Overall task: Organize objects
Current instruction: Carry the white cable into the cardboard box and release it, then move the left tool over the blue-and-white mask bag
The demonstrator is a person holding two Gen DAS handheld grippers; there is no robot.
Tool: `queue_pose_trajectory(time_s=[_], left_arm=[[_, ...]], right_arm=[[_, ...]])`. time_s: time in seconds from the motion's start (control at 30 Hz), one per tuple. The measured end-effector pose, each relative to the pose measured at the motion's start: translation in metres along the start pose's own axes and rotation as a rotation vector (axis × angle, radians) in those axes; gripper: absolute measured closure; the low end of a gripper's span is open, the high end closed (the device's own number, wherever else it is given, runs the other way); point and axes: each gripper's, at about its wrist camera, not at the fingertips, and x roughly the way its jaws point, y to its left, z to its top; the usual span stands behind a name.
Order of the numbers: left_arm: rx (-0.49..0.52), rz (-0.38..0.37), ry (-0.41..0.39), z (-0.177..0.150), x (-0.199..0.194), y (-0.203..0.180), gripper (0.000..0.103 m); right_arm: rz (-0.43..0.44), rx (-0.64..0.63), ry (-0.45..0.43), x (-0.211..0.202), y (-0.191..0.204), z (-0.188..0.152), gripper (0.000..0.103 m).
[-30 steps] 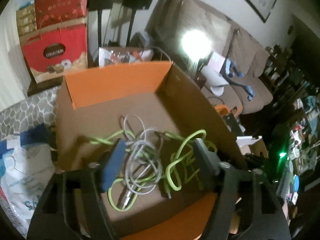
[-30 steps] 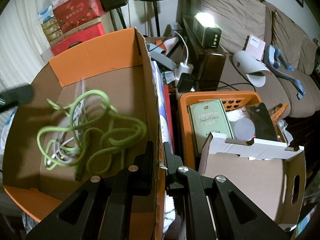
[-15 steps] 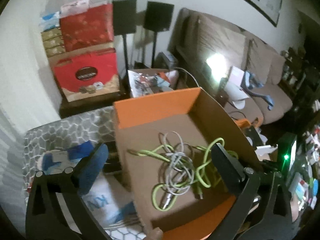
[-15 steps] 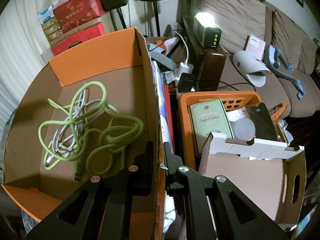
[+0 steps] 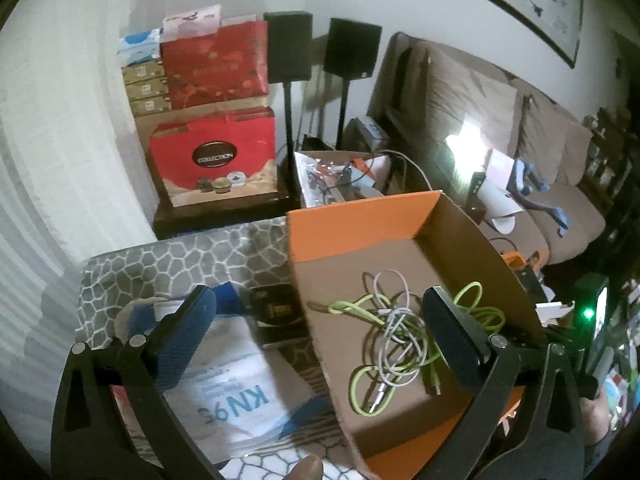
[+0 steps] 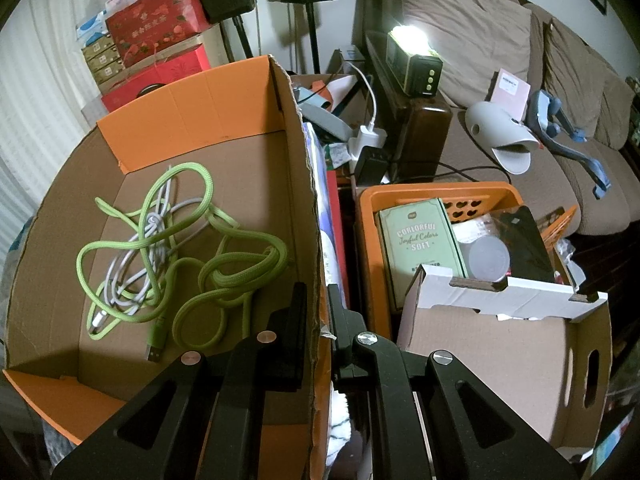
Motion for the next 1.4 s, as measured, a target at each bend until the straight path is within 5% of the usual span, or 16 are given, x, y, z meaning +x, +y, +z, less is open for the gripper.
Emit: queue_pose_trajectory(time_s=[0.77,1.0,1.23,1.4], left_arm=[[-0.166,0.167,0.128,-0.029,0.016,0.141,0.001],[-0.237,0.111,0.225,-0.051,0.037,0.169,0.009],[-0.29,0.088,0.291,-0.064,0.057,0.183,0.036],[-0.288,0.097,0.292,-0.066,0.062,0.183,0.045]], right_arm=[[-0.009,-0.007,-0.002,-0.001,0.004,0.0,0.094],[-0.008,-0.006,-0.002,-0.001,0.004,0.001,0.094],[-0.007,-0.005,-0.002,-0.001,0.004,0.0,0.094],[-0.007,-0.006,-0.002,-0.001,0.004,0.0,0.094]])
